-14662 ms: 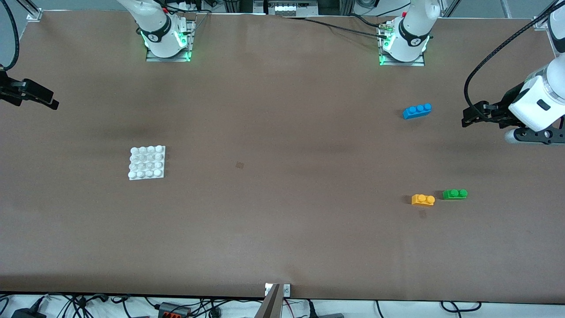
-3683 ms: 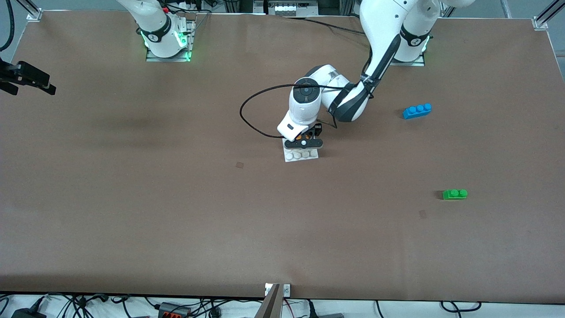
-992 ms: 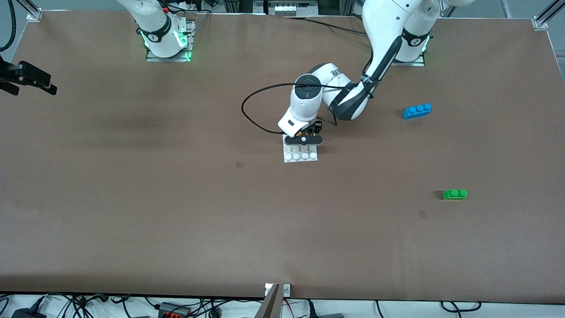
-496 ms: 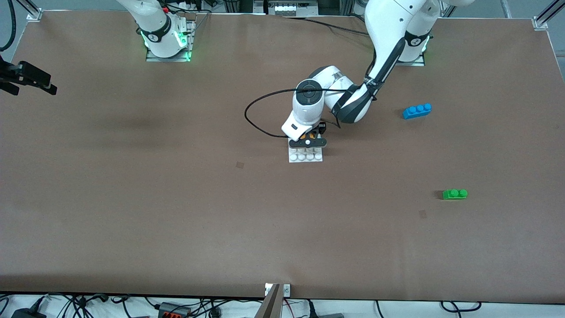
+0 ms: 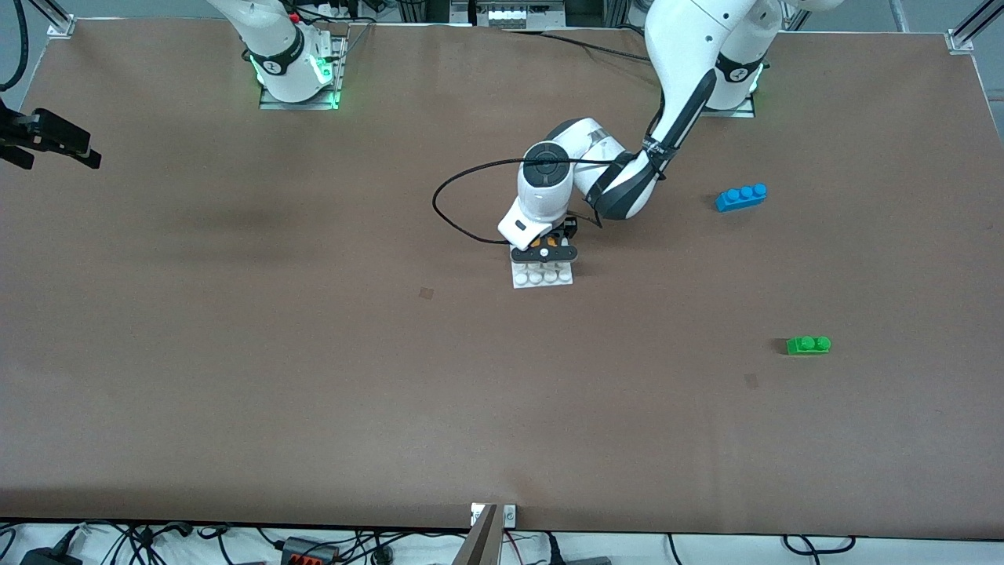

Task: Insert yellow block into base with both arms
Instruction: 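Lower the yellow block onto the plate studs and press it down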

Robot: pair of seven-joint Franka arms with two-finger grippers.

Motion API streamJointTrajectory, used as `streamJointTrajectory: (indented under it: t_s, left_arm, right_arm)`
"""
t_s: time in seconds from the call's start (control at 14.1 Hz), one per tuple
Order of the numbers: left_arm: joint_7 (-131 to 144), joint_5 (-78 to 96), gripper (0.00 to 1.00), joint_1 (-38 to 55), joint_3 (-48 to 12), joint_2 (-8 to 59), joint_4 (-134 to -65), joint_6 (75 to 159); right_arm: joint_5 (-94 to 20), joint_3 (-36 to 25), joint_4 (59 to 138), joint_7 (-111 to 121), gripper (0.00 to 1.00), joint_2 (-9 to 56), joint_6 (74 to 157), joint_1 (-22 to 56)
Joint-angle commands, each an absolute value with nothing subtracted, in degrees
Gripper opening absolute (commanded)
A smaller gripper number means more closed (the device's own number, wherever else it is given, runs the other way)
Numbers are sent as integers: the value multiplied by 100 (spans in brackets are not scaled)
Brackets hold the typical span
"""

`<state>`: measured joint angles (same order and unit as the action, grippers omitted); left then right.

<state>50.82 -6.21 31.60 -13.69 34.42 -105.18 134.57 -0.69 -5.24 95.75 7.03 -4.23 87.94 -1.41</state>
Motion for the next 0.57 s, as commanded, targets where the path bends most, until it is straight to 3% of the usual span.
streamJointTrajectory:
  t_s: [0.0,0.07,0.5]
  left_arm:
    - [5106,-738,73,3138,-1424,3516,-10389,13456]
    - [5133,-730,100,3103,-1424,3490,-10371,13447]
    - [5080,-668,100,2639,-1424,2963,-9809,12262]
  right_arm:
    - [-26,-492,9475,694,100,-413,8719,-158]
    - [-26,-492,9475,694,100,-413,8719,-158]
    - [-26,-492,9475,694,100,-413,8719,-158]
